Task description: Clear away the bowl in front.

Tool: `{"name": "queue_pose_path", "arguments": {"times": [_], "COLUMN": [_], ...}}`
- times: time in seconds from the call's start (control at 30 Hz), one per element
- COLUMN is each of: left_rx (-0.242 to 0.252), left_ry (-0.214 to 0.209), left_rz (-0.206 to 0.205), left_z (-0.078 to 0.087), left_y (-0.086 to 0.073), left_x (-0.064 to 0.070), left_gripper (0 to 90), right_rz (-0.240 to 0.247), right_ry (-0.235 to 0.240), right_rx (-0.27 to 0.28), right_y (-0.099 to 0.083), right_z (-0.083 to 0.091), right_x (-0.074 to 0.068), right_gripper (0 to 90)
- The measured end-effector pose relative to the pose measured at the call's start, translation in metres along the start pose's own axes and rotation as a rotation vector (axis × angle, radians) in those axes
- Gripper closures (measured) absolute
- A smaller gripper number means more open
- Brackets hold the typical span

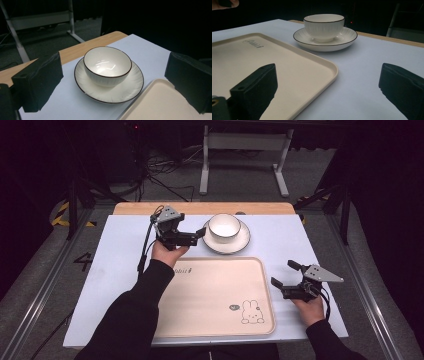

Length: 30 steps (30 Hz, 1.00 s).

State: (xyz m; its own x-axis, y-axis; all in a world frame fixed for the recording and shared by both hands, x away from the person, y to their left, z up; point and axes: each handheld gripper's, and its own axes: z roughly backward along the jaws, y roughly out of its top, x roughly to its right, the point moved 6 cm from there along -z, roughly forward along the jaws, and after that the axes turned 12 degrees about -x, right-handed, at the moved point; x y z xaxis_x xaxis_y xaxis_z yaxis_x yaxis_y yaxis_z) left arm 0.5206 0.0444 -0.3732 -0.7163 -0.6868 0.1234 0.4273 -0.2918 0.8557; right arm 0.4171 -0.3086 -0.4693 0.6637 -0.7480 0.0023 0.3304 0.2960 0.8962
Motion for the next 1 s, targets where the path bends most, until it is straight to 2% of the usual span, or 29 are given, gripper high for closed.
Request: {"name": "queue_pose_path", "arguments": {"times": [0.1,0.4,0.53,0.6,0.67,0.73,0.83,0.87,0.9,0.93,1.0], "left_rx": [-0.023,-0.020,0.004,-0.006,-0.019,-0.024,-0.027,-0.034,-0.034,-0.033,0.007], "left_ry": [0.020,0.021,-0.019,-0.008,-0.020,-0.014,-0.051,-0.026,-0.026,-0.020,-0.031], "left_rz": [-0.013,-0.011,0.000,0.005,0.008,0.013,0.009,0.002,0.002,0.006,0.044], "left_z": [-0.008,-0.019,-0.024,-0.027,-0.031,-0.034,-0.038,-0.040,-0.040,-0.041,-0.042], "left_y": [0.004,0.015,0.019,0.020,0.022,0.023,0.026,0.029,0.029,0.030,0.035], "left_x": [0.001,-0.002,-0.002,-0.004,-0.005,-0.006,-0.006,-0.007,-0.007,-0.007,-0.009], "left_gripper": [2.6,2.7,2.4,2.6,2.6,2.6,1.8,1.3,1.6,1.6,1.4], "right_rz": [-0.002,0.001,0.000,0.000,-0.001,-0.003,-0.001,-0.001,-0.002,-0.002,-0.005], "right_ry": [0.002,0.005,0.004,0.004,0.003,0.003,0.002,0.002,0.002,0.002,0.000], "right_rx": [0.002,0.007,0.007,0.007,0.008,0.011,0.011,0.014,0.014,0.014,0.012], "right_y": [0.000,0.000,0.000,0.000,0.000,0.000,0.000,0.000,0.000,0.000,0.000], "right_z": [0.000,0.001,0.001,0.001,0.001,0.001,0.001,0.001,0.001,0.001,0.001], "right_x": [0.000,0.000,0.000,0.000,0.000,0.000,0.000,0.000,0.000,0.000,0.001], "right_gripper": [2.6,2.6,2.6,2.6,2.6,2.6,2.6,2.6,2.6,2.6,2.7]}}
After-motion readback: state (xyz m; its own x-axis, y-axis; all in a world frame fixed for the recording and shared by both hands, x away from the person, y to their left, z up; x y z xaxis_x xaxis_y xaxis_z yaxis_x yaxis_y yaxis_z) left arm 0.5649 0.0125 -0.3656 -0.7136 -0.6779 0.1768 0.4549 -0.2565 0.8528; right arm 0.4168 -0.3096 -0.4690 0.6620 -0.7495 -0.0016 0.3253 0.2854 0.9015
